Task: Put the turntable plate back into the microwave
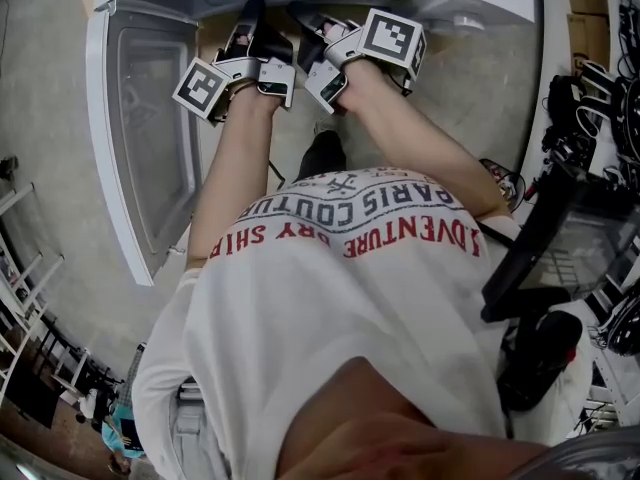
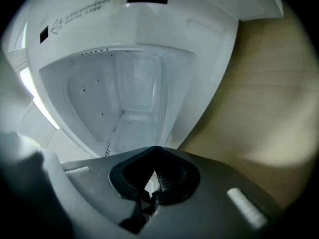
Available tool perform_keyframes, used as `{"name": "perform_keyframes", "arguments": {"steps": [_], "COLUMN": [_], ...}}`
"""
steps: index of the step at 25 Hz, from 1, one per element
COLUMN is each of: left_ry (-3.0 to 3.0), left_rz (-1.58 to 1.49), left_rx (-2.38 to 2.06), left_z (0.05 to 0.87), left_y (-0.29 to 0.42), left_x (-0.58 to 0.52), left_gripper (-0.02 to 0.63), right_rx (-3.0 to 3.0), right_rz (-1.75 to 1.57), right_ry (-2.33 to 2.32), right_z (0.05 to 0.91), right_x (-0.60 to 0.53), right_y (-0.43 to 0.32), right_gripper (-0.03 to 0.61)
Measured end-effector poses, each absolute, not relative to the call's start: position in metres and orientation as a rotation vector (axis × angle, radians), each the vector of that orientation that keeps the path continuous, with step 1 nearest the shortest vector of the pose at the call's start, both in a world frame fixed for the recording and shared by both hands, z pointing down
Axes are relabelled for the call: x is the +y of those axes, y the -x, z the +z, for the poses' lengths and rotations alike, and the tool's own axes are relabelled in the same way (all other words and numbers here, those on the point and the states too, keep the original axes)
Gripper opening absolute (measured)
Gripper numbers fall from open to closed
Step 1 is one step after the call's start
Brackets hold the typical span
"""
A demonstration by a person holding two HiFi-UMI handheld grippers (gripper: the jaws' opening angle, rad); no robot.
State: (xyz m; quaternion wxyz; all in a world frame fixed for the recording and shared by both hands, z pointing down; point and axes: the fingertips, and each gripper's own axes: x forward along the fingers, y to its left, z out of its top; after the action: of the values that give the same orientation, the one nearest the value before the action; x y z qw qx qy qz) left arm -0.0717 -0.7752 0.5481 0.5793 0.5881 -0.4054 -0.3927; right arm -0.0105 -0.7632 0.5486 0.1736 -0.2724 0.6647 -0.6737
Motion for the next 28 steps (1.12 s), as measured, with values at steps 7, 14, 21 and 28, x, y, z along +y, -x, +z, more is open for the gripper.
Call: {"name": "perform_keyframes", "arguments": {"steps": [7, 14, 21, 28], "left_ry": [-1.396, -1.461, -1.877, -2.346], "left_rz": [-0.939, -0.838, -0.417, -0.034], "left_rx": [-0.945, -0.885, -0.936, -0.989], "left_z": [0.546, 0.551, 0.525, 0.416], "left_y": [0.072, 0.046, -0.011, -0.053], "left_x": [-0.769, -0.76, -0.685, -0.503], "left_gripper": [0.0, 0.0, 0.0, 0.0], "right_rx": [1.886, 1.975, 2.336, 2.801], "right_rz": [-1.896, -1.832, -1.537, -1.122], "right_ry": [0.808, 0.825, 0.878, 0.8], "right_z": [0.555, 0.554, 0.519, 0.419], "right_x": [-0.76, -0.759, -0.692, -0.504], "right_y": [-0.005, -0.014, -0.068, -0.087], "right_gripper": [-0.002, -0.002, -0.002, -0.002]}}
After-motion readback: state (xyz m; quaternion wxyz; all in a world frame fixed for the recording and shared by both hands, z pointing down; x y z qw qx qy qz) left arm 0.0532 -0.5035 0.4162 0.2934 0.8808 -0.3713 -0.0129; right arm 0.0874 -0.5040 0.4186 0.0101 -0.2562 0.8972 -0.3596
